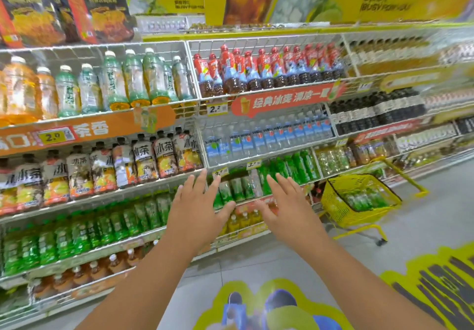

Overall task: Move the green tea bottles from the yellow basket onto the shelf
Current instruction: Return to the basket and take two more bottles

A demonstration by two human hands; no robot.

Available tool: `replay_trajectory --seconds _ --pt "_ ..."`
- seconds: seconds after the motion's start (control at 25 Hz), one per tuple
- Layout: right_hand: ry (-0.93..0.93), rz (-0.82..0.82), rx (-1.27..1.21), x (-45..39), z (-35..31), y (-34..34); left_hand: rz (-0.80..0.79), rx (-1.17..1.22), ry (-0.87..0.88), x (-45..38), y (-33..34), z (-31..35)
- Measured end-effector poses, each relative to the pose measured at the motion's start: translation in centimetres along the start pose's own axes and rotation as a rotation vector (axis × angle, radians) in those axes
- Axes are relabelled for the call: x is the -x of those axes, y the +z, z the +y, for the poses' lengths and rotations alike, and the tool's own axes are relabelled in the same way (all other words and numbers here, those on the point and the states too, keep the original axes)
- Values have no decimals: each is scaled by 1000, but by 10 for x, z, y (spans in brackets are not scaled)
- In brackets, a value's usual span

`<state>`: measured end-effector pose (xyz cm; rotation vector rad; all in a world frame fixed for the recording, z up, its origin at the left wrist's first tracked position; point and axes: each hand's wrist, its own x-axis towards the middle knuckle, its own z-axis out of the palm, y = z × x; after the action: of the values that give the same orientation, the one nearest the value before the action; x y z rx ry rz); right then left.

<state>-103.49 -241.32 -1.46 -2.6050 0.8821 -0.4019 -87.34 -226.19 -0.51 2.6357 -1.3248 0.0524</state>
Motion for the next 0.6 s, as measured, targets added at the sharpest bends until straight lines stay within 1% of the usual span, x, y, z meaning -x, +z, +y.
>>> replay_trajectory --seconds 0.12,0.24,0.4,0.6 --pt "73 59 -9 12 67 -26 -15 -21 88 -22 15 70" --pt "121 119 -47 27 145 -59 -18 -46 138 -41 38 152" --pt "157 161 -55 42 244 -118 -43 -29 209 -74 71 268" --pt "257 193 1 49 353 -179 -65 2 331 -115 100 399"
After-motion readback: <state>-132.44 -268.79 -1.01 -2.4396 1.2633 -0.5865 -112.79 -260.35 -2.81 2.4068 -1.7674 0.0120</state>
